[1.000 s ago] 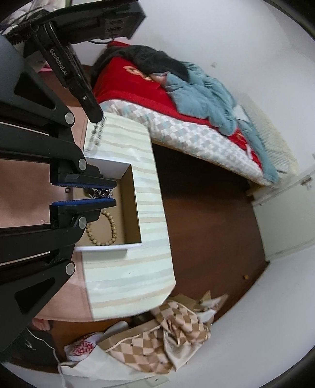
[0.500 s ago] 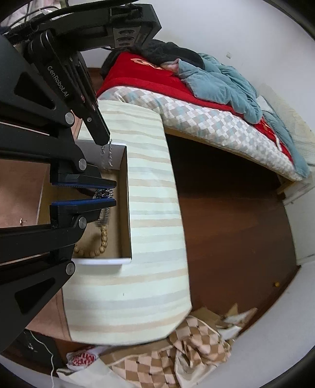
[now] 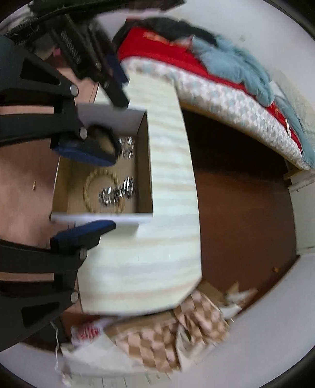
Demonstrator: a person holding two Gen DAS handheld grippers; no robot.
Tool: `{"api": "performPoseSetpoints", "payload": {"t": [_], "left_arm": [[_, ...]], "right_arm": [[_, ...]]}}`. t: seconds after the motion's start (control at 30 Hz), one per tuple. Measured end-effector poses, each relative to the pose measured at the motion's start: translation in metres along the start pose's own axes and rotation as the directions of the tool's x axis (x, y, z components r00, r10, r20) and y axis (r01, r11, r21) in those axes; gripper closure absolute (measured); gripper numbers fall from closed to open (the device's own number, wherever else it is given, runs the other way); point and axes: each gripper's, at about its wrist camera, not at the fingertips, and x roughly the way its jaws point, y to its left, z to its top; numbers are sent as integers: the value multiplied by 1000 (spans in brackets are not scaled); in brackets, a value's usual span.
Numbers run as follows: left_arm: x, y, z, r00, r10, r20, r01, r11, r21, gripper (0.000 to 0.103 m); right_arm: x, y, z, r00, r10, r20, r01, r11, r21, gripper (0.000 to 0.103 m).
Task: Organize jewelry
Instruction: 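Lift both open tools out of the box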
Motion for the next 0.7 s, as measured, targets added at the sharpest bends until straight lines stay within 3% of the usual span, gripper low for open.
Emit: {"api": "performPoseSetpoints", "payload": {"t": [0.07,0.23,0.4,0.7], "left_arm": [[-3,1,-7,999,48,26,-48,999,17,8],[-2,7,-27,988,150,42,-152,988,33,1],[-3,9,-43,984,175,41,-176,984,26,1],[-33,2,-63,978,187,93,-189,982,11,1]], "right_arm": [[1,-1,-9,998,-65,4,65,998,-12,45],[6,1,-29,985,-169,18,170,985,-37,8],[1,6,-48,976,-213,53,216,974,-61,2],[-37,13,-65,964,-226,138,234,972,-38,2]]}}
